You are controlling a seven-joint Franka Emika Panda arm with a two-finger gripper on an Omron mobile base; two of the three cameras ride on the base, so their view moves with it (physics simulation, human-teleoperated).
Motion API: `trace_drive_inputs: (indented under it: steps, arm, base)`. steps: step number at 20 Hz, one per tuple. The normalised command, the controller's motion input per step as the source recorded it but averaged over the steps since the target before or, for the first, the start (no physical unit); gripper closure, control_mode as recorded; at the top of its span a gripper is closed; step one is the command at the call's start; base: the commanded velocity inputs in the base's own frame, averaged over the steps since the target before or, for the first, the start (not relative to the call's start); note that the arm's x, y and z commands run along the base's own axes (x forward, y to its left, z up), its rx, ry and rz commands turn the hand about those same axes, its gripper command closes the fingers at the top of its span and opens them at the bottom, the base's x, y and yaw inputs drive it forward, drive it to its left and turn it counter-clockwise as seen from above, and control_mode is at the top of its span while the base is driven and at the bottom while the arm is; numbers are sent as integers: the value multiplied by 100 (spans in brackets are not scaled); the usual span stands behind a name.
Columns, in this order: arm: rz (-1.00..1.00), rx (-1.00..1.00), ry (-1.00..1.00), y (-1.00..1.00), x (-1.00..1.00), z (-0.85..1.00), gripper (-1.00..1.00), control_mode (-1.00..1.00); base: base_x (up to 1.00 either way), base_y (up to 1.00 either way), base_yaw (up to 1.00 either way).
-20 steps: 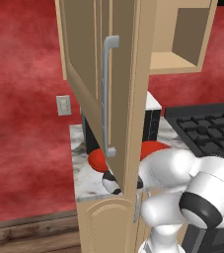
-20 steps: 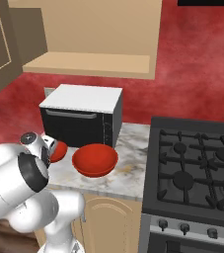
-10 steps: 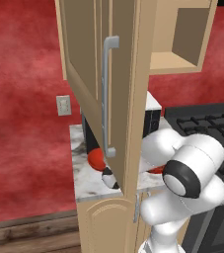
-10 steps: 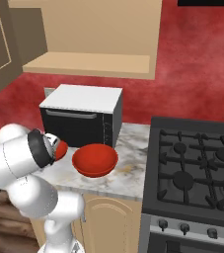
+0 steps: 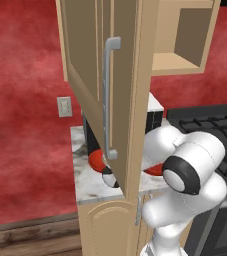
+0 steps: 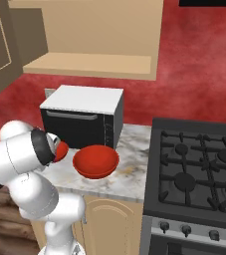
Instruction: Pick up the bowls on the counter and stack them on top of one another in the open cabinet. Place the smaller bowl on top of the larger bowl.
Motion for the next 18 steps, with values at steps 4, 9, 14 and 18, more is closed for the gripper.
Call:
trace_drive_inputs:
  steps: [4,9,14,18]
  arm:
    - [0,0,-8,-5,-17,32,100,-100]
    - [0,2,-7,-12,-14,52,100,-100]
    - [0,3,-1,-15,-12,59,100,-100]
    - [0,0,0,-16,-21,63,100,-100]
  base:
    - [0,0,0]
    - [0,0,0]
    - [0,0,0]
    - [0,0,0]
